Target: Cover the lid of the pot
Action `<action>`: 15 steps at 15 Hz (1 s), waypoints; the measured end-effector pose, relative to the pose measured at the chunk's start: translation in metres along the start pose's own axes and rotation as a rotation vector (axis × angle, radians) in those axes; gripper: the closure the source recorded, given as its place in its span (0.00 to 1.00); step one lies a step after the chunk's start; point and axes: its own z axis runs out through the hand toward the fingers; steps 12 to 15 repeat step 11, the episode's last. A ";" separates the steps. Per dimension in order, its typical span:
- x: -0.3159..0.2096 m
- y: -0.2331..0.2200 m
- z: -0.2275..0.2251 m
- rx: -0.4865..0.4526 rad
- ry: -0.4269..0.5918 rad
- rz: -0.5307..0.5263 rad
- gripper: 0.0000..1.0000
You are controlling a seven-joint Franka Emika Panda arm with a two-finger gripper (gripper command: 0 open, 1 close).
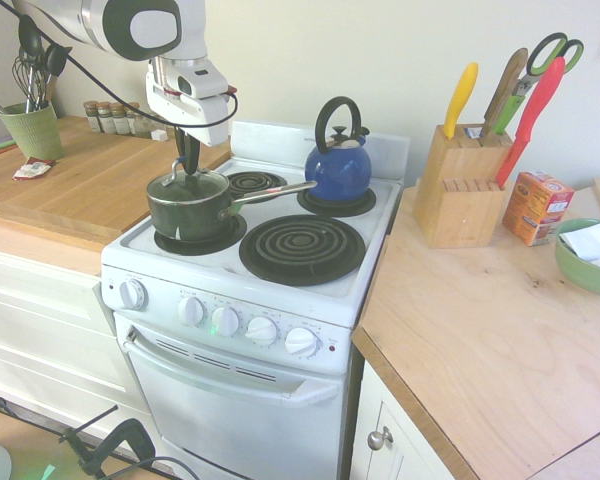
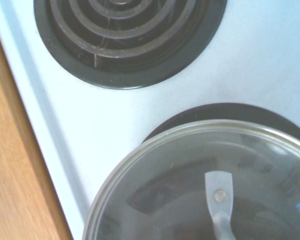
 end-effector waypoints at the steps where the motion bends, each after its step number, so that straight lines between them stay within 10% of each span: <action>1: -0.001 -0.001 0.000 -0.004 0.007 -0.006 0.00; 15: -0.030 -0.001 -0.075 0.044 0.112 -0.031 0.00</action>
